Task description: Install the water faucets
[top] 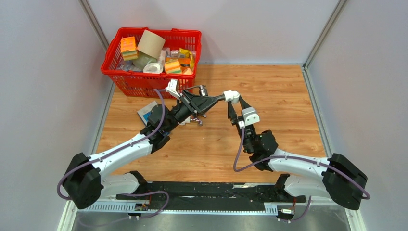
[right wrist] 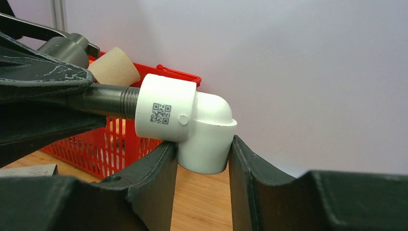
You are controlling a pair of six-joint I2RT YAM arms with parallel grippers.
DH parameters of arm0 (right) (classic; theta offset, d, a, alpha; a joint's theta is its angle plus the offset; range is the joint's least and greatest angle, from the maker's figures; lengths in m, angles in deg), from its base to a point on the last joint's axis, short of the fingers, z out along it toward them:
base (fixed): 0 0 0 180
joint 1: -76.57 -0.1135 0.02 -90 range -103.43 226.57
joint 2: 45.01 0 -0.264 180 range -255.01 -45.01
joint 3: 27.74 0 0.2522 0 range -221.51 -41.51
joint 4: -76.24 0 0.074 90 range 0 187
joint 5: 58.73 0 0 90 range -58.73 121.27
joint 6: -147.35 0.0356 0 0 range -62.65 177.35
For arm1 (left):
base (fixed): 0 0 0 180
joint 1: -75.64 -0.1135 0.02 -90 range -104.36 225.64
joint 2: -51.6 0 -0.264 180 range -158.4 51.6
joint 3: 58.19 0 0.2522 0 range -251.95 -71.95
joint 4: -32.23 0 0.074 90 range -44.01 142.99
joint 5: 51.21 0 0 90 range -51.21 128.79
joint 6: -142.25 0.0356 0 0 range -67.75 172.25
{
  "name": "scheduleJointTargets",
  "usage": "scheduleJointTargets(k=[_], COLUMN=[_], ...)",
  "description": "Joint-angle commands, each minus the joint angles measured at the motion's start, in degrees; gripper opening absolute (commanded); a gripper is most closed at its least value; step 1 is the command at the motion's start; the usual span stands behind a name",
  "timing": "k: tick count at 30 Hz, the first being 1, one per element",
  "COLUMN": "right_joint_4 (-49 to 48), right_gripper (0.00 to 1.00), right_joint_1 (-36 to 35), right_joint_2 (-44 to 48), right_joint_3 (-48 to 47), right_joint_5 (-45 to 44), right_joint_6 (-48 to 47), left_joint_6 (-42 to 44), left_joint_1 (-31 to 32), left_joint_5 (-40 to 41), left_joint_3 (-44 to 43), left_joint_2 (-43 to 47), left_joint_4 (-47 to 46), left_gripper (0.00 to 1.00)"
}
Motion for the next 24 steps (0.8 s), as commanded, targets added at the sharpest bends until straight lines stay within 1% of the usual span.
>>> scheduleJointTargets(k=[1, 9, 13, 19, 24], right_joint_4=[9.73, 22.04, 26.17, 32.24, 37.86], right_gripper=[0.0, 0.0, 0.0, 0.0, 0.0], right_joint_1=[-1.67, -1.85, -1.94, -1.94, -1.85], right_joint_2=[1.55, 3.04, 4.1, 5.42, 5.42], right_joint_3=[-4.33, -9.08, -10.58, -12.86, -15.85], right_joint_5=[3.14, 4.37, 5.77, 9.2, 11.22], right_joint_6=[4.16, 7.94, 9.17, 11.89, 15.49], left_joint_6=[6.04, 16.77, 22.4, 30.66, 34.88], left_joint_1=[0.7, 0.7, 0.7, 0.62, 0.7], left_joint_5=[-0.05, -2.6, -2.34, -1.2, -1.9], left_joint_3=[-0.25, 0.28, -0.25, 0.01, 1.68], left_joint_2=[1.99, 1.46, 1.9, 3.3, 3.74], left_joint_4=[-7.04, -6.69, -2.22, 1.05, -1.75], left_gripper=[0.0, 0.0, 0.0, 0.0, 0.0])
